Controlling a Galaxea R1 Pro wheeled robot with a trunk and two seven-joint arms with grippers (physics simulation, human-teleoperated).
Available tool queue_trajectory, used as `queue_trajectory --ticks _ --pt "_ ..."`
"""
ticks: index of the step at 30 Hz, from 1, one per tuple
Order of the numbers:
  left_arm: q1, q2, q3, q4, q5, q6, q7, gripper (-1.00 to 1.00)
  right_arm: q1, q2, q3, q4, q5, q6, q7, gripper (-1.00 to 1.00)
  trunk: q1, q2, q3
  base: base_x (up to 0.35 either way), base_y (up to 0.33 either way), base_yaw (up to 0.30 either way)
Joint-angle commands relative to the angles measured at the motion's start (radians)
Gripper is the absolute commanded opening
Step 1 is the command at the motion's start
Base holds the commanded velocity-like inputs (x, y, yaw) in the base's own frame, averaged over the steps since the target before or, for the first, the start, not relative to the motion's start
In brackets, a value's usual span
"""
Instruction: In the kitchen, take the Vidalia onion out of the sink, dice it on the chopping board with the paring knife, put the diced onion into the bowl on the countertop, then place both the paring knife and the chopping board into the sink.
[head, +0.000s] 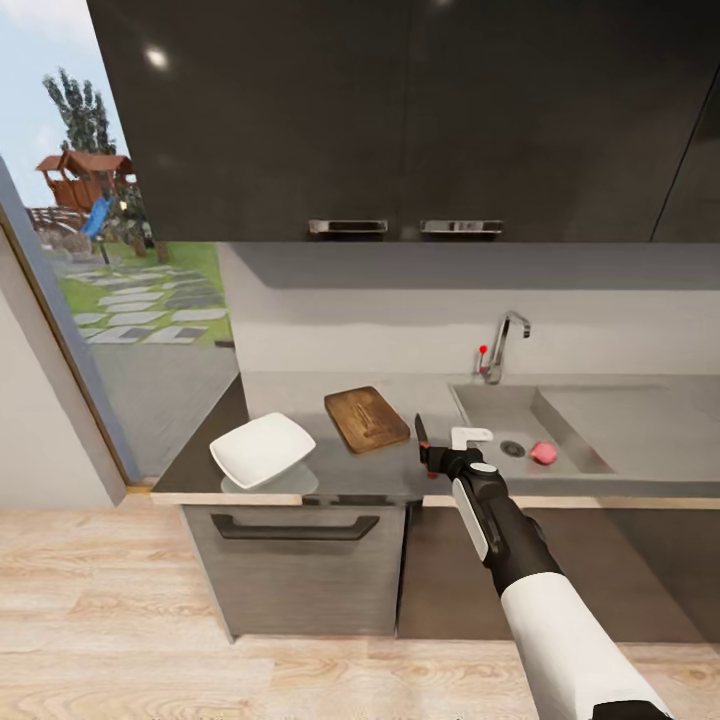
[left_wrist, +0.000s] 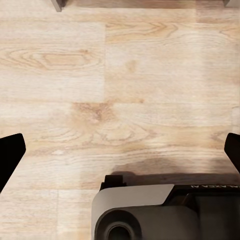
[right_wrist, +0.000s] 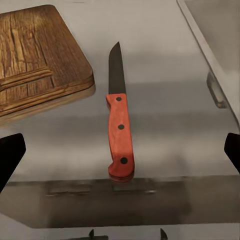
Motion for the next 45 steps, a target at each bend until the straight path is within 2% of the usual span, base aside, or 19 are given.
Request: queue_trajectory --ticks 1,14,27,36,45 --pt "0.0 0.0 0.0 0.0 0.001 -0.002 0.0 1.0 -0.001 0.0 0.001 -0.001 0.0 0.006 -0.004 1.0 0.0 -0.001 -0.003 0.002 0.0 0.0" --pt "0.0 0.0 0.0 0.0 0.001 -0.002 0.0 1.0 -0.001 0.0 0.001 -0.001 0.0 0.005 -0.004 1.0 0.0 -0.001 -0.018 0.0 0.0 0.0" --pt "0.0 -0.001 0.0 0.0 0.001 -0.001 0.0 1.0 -0.001 0.0 0.002 -0.014 0.003 0.002 -0.004 1.0 0.0 -0.001 -0.019 0.0 0.006 0.0" --pt "0.0 -0.003 0.0 0.017 0.0 -0.002 -0.001 1.0 -0.001 0.002 0.003 -0.018 0.003 0.001 -0.004 1.0 0.0 -0.001 -0.019 0.0 0.21 0.0" --pt "0.0 -0.003 0.0 0.021 -0.001 -0.003 0.0 1.0 -0.001 0.003 0.003 -0.018 0.003 0.001 -0.005 1.0 0.0 -0.001 -0.019 0.0 0.027 0.0"
